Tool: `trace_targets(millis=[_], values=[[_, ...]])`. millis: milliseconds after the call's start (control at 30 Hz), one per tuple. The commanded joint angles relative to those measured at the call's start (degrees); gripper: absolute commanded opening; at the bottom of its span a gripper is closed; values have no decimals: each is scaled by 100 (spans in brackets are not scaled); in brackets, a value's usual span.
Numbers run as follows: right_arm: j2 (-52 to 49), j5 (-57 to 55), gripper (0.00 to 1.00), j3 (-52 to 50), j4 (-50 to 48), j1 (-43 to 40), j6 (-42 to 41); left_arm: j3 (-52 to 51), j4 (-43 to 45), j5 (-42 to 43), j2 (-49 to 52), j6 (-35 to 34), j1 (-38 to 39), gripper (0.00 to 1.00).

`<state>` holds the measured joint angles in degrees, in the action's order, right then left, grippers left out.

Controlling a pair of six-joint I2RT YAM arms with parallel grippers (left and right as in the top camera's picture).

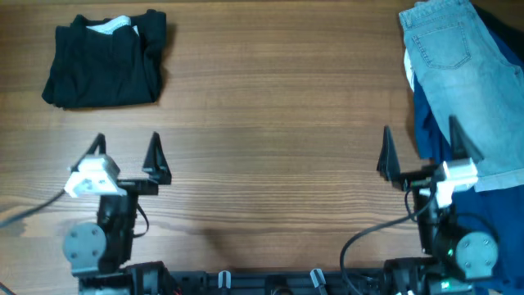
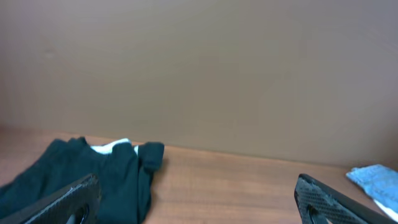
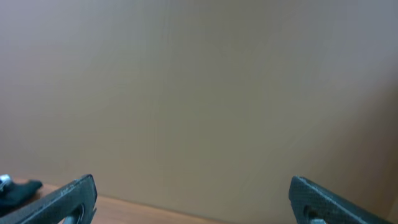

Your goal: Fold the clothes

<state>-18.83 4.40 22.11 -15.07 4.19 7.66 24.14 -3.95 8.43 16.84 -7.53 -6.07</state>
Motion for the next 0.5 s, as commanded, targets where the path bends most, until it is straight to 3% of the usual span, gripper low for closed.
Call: trace_targets(millis=[0, 100, 267, 400, 467], values=[[-1373, -105, 100, 1283, 120, 9, 442, 1189, -455, 74, 1172, 94, -33, 100], [-2677, -363, 100, 2651, 662, 7, 439, 2129, -1084, 72, 2273, 116, -33, 100], [-4981, -466, 100, 5211, 2745, -304, 920, 3480, -2186, 76, 4019, 114, -31, 100], [-6653, -437, 100, 6813, 4273, -732, 883, 3797, -2557, 79, 4937, 114, -26, 100], [-7176, -452, 100, 7095, 4492, -809, 890, 3794, -2686, 74, 5261, 114, -28, 100]])
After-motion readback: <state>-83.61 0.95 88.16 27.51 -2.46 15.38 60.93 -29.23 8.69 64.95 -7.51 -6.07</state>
